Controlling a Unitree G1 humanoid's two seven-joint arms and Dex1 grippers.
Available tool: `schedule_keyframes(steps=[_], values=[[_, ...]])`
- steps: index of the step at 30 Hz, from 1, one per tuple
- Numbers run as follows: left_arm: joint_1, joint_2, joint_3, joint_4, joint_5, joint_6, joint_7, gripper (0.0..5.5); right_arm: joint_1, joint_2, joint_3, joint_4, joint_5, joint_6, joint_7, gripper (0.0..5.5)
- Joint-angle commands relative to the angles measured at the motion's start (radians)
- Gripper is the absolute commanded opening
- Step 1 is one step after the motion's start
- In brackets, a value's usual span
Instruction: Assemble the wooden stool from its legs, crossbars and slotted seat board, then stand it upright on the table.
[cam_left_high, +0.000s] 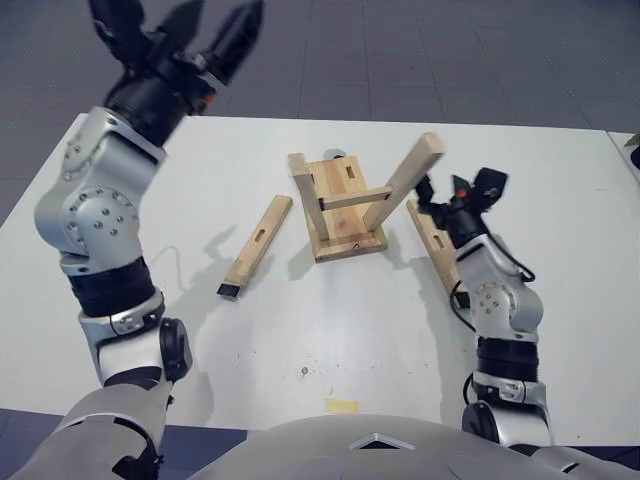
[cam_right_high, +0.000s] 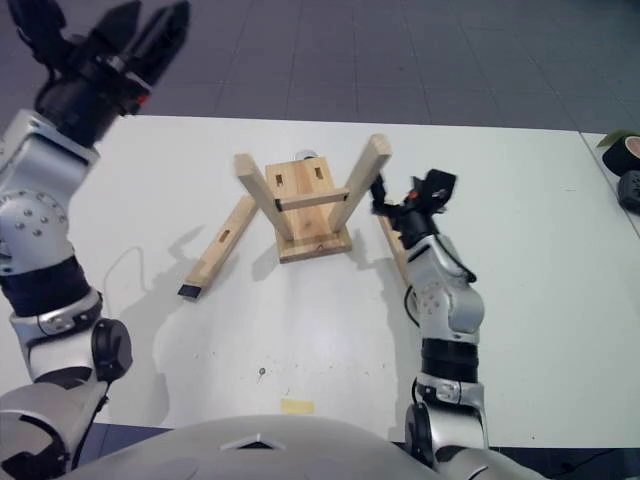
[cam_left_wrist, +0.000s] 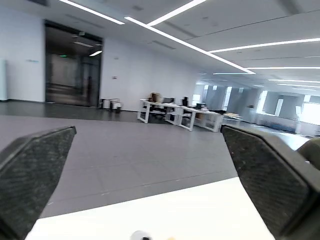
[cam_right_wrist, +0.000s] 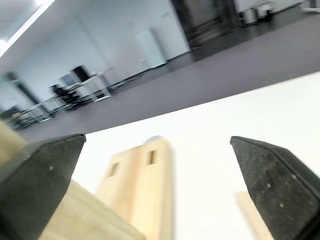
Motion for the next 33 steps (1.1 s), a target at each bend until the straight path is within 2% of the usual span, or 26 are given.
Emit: schedule_keyframes(steps=[1, 7, 11, 15, 20, 22, 28, 33], values=[[-0.031, 0.055, 0.023, 0.188, 0.134, -0.029, 0.116, 5.4, 0.11, -0.119, 0.119, -0.205, 0.122, 0.101, 0.256, 5.38], [0.037, 0.051, 0.007, 0.165, 0.192, -0.028, 0.135, 5.4, 0.156, -0.165, 0.078, -0.214, 0.108, 0.098, 0.264, 5.38], [0.082, 0.04, -0.015, 0.106, 0.188, -0.003, 0.119, 5.4, 0.136, -0.151, 0.045, -0.177, 0.062, 0.069, 0.204, 5.38], [0.103, 0.029, -0.109, 0.078, 0.233, 0.007, 0.102, 5.4, 0.106, -0.109, 0.018, -0.1, -0.01, 0.021, 0.111, 5.38], [0.015, 0.058, -0.19, 0.094, 0.314, -0.028, 0.068, 5.4, 0.076, -0.087, -0.028, -0.067, -0.064, -0.032, 0.038, 5.38], [-0.006, 0.035, -0.244, 0.174, 0.351, -0.062, 0.031, 5.4, 0.073, -0.067, -0.047, -0.058, -0.072, -0.05, 0.008, 5.38], [-0.175, -0.151, -0.349, 0.57, 0.437, -0.255, -0.019, 5.4, 0.063, -0.029, -0.025, -0.032, -0.109, -0.081, -0.011, 5.38], [-0.28, -0.219, -0.371, 0.686, 0.459, -0.335, -0.084, 5.4, 0.068, -0.023, -0.028, -0.024, -0.126, -0.09, -0.012, 5.38]])
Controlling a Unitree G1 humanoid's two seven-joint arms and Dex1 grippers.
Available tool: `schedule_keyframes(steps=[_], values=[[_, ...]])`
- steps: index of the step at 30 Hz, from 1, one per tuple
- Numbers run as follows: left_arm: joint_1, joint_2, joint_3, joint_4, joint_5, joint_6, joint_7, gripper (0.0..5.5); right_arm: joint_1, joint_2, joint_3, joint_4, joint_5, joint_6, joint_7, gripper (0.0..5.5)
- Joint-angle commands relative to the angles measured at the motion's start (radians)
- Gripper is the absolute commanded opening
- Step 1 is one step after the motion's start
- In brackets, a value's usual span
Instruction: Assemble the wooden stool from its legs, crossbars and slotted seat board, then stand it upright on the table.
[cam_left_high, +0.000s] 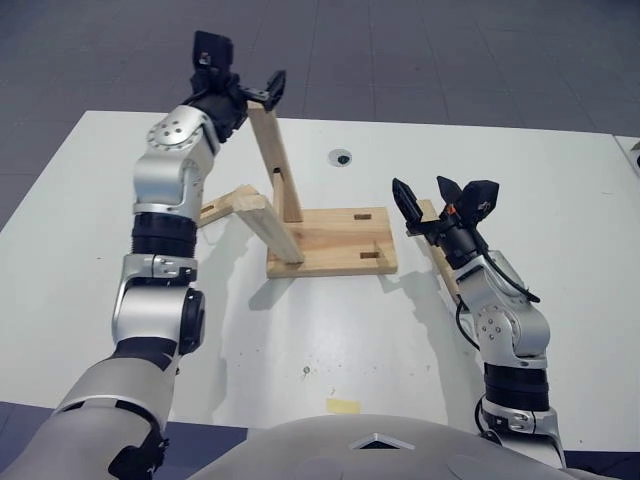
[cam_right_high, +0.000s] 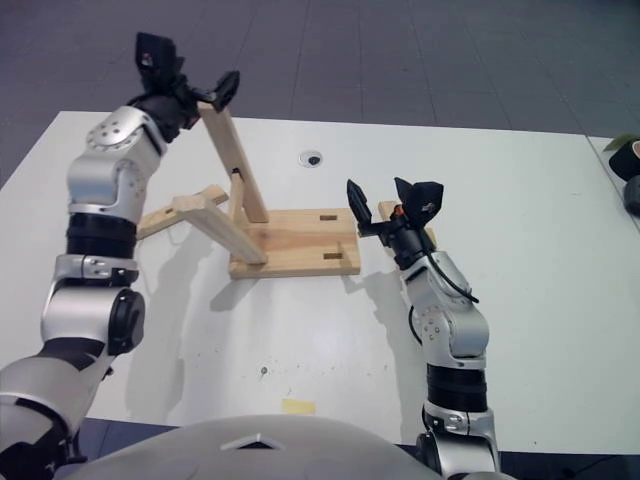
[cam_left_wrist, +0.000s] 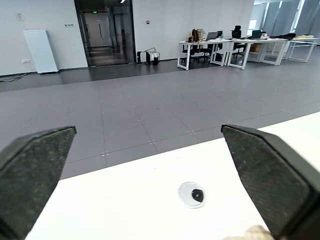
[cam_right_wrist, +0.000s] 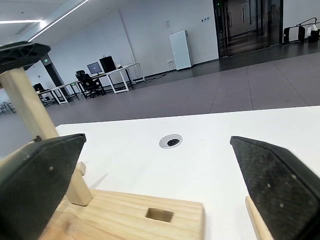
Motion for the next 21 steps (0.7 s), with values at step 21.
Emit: schedule_keyframes(steps=[21], values=[[0.187, 0.238, 0.254, -0.688, -0.149, 0.351, -0.102, 5.4, 0.185, -0.309, 0.323, 0.022, -0.636, 0.04, 0.013, 5.38]])
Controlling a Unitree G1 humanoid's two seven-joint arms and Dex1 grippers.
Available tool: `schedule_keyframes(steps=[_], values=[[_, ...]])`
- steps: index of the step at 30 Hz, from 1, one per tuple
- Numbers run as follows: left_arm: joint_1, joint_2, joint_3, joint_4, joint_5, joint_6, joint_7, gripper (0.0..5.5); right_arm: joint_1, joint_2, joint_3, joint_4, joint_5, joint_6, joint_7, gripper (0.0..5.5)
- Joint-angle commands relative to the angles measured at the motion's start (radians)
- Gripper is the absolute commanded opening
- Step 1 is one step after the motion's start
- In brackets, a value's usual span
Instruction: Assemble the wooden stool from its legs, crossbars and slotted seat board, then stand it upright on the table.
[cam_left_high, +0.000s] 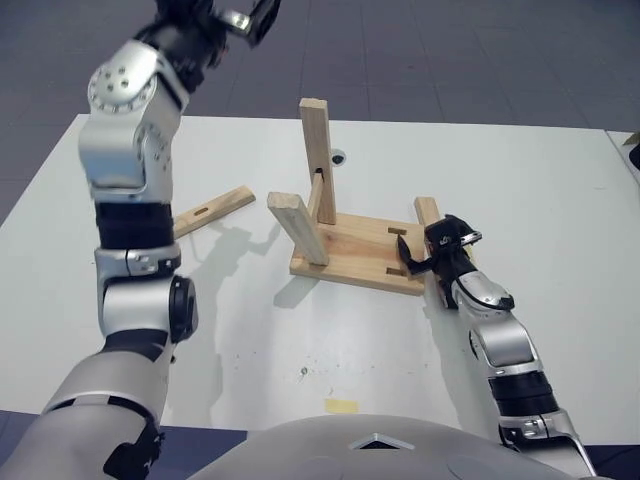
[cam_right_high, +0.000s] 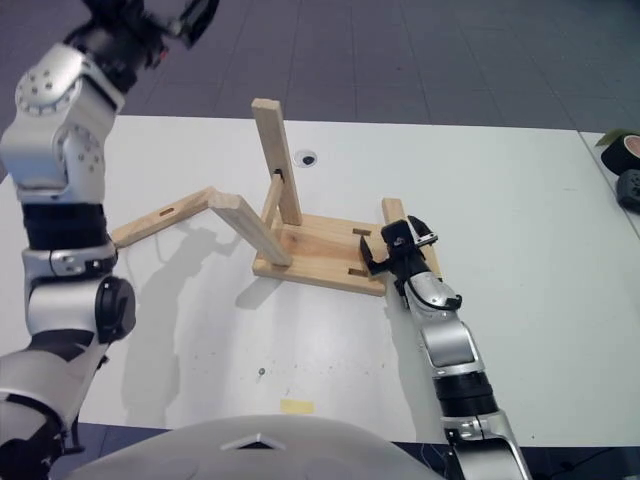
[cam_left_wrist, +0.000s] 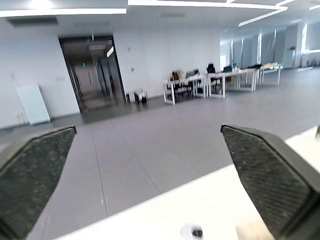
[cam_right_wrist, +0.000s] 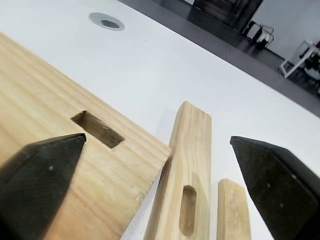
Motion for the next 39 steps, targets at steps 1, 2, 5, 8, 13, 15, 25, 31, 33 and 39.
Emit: schedule_keyframes(steps=[1, 2, 5, 8, 13, 15, 25, 31, 33, 39], values=[[0.043, 0.1, 0.119, -0.19, -0.096, 0.146, 0.001, 5.4, 0.126, -0.067, 0.06, -0.115, -0.028, 0.065, 0.097, 5.38], [0.035, 0.098, 0.148, -0.216, -0.13, 0.173, 0.015, 5.4, 0.14, -0.047, 0.058, -0.154, 0.0, 0.087, 0.105, 5.38], [-0.021, 0.017, 0.225, -0.253, -0.273, 0.232, 0.086, 5.4, 0.142, 0.012, 0.064, -0.235, 0.055, 0.143, 0.116, 5.38], [-0.007, -0.023, 0.219, -0.3, -0.359, 0.258, 0.107, 5.4, 0.109, 0.065, 0.082, -0.265, 0.089, 0.166, 0.129, 5.38], [0.096, -0.013, 0.207, -0.317, -0.406, 0.256, 0.086, 5.4, 0.106, 0.101, 0.112, -0.3, 0.16, 0.167, 0.19, 5.38], [0.123, -0.039, 0.203, -0.295, -0.388, 0.255, 0.14, 5.4, 0.111, 0.106, 0.121, -0.307, 0.185, 0.171, 0.213, 5.38], [0.434, 0.068, 0.19, -0.536, -0.546, 0.342, 0.047, 5.4, 0.099, 0.144, -0.036, -0.302, 0.251, 0.132, 0.158, 5.38], [0.541, 0.142, -0.035, -0.446, -0.282, 0.154, -0.06, 5.4, 0.085, 0.139, -0.055, -0.297, 0.234, 0.13, 0.127, 5.38], [0.563, 0.151, -0.069, -0.41, -0.244, 0.109, -0.104, 5.4, 0.074, 0.137, -0.06, -0.289, 0.233, 0.128, 0.128, 5.38], [0.43, 0.119, -0.135, -0.189, -0.102, -0.039, -0.134, 5.4, 0.058, 0.138, -0.06, -0.26, 0.225, 0.12, 0.123, 5.38]])
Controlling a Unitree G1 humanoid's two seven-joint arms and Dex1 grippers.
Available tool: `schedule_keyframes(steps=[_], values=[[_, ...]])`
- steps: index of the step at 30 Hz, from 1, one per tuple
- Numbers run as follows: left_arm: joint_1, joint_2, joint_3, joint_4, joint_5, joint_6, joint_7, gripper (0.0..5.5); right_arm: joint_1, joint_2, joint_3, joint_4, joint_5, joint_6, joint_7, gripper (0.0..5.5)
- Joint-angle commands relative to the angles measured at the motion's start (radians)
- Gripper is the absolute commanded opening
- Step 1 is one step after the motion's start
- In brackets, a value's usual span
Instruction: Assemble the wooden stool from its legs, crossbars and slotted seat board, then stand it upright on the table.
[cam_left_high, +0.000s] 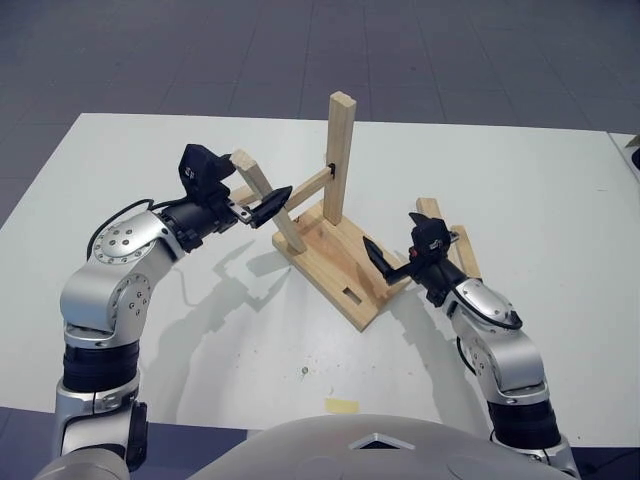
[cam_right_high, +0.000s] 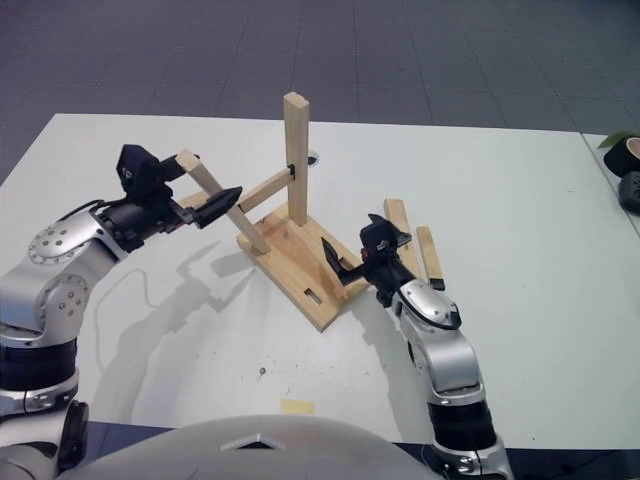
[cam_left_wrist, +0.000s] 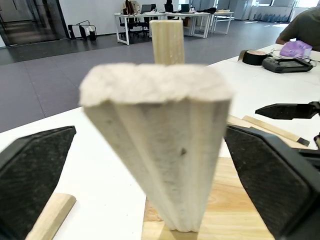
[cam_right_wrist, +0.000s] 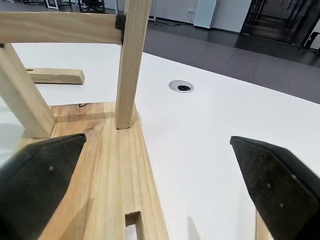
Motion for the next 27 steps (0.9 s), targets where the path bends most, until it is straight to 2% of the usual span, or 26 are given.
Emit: schedule_keyframes(steps=[1, 5, 11, 14, 19, 22, 27], values=[[-0.141, -0.033, -0.052, 0.161, 0.099, -0.101, 0.007, 5.4, -0.017, 0.0, 0.006, 0.017, -0.01, -0.002, -0.007, 5.38], [-0.26, -0.101, -0.1, 0.289, 0.165, -0.183, 0.013, 5.4, -0.02, -0.003, 0.023, 0.041, -0.042, -0.004, -0.023, 5.38], [-0.257, -0.159, -0.136, 0.284, 0.184, -0.198, 0.01, 5.4, -0.027, 0.0, 0.01, 0.057, -0.05, -0.015, -0.031, 5.38], [-0.26, -0.185, -0.147, 0.25, 0.19, -0.184, 0.031, 5.4, -0.023, 0.043, -0.02, 0.041, -0.006, -0.086, -0.032, 5.38], [-0.325, -0.255, -0.105, 0.252, 0.185, -0.161, 0.127, 5.4, -0.015, 0.078, -0.094, 0.046, 0.071, -0.164, -0.025, 5.38], [-0.389, -0.287, -0.093, 0.342, 0.215, -0.182, 0.182, 5.4, -0.017, 0.072, -0.106, 0.047, 0.079, -0.167, -0.023, 5.38], [-0.43, -0.295, -0.066, 0.399, 0.232, -0.206, 0.211, 5.4, -0.041, 0.066, -0.178, 0.091, 0.1, -0.22, -0.031, 5.38]])
